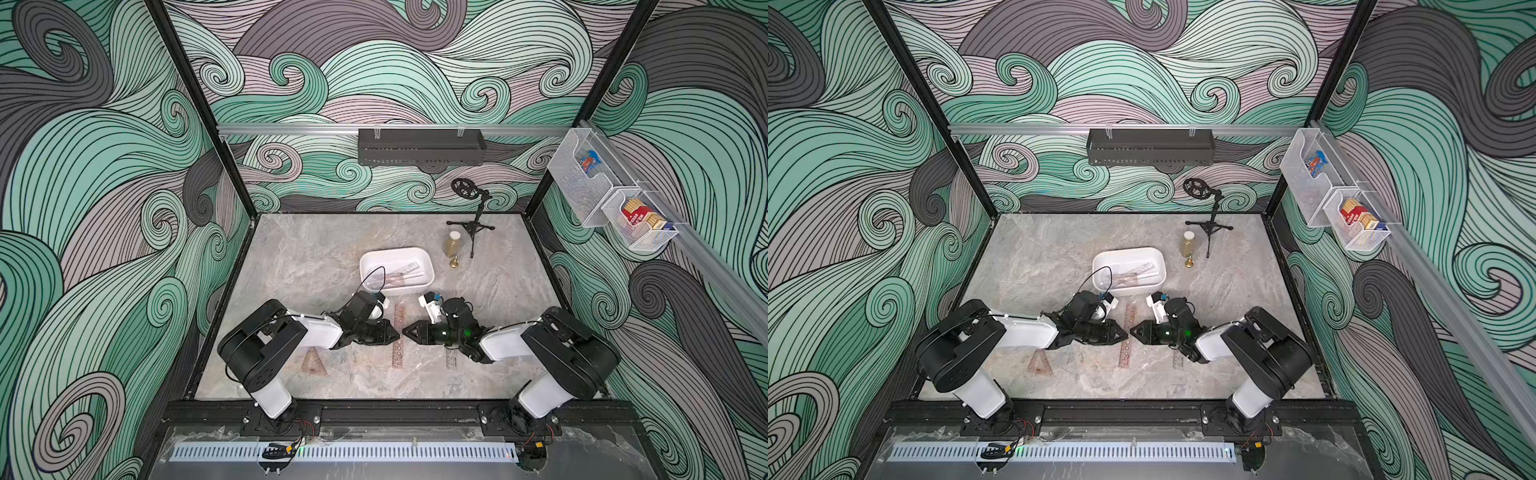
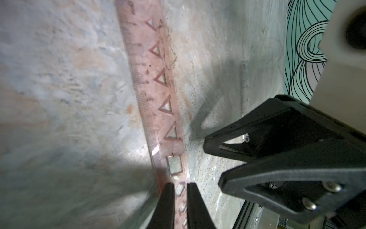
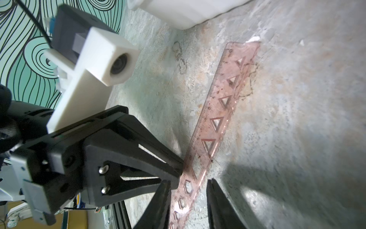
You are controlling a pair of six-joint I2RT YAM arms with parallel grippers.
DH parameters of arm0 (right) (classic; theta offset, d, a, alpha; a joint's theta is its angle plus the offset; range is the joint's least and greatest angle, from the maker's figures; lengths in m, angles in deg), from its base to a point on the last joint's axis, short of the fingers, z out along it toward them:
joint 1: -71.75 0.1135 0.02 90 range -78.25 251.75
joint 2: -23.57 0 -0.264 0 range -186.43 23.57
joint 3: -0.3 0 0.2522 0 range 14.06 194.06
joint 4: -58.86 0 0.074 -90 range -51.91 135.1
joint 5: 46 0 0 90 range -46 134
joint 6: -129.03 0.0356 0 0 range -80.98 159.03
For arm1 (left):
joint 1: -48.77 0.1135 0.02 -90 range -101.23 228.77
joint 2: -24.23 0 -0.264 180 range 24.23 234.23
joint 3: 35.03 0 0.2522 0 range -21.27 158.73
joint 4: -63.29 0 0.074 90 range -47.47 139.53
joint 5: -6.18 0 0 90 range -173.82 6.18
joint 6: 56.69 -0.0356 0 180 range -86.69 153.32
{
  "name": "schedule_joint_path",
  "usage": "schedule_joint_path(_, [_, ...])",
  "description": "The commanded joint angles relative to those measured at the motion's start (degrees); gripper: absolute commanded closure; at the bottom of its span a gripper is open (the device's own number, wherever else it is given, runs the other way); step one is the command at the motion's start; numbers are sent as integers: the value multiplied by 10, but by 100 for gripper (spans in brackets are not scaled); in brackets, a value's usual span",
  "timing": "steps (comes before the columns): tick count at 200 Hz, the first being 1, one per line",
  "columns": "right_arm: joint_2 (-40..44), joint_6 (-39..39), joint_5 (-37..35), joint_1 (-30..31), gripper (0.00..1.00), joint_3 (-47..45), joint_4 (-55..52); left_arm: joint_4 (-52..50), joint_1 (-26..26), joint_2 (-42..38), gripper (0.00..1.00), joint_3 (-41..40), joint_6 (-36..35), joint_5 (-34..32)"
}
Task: Put the scattered rulers into the storage box
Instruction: Pick up the ruler from the center of the board.
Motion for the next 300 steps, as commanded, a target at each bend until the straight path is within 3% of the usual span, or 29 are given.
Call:
schedule_joint_path(1, [5,5,4,-3,65,1,-7,-18,-3,10,86,6,-7,-12])
schedule_joint_path(93, [-29,27,6,1,64,18,-18,-26,-3,18,92,-2,-13,-29])
schedule_joint_path(171, [-87,90,57,2,66,15,73,-21,0,27,93,-10,-17,-28])
schedule_joint_path(229, [-112,100,71,2,79,21,99,-18,3,23,94,-14,-19,-26])
schedule_joint_path(276, [-117,102,81,3,84,26,106,-15,6,20,95,-17,-18,-23])
schedule_joint_path(300, [-116,98,84,3,93,28,104,-19,9,4,95,-16,-18,-22])
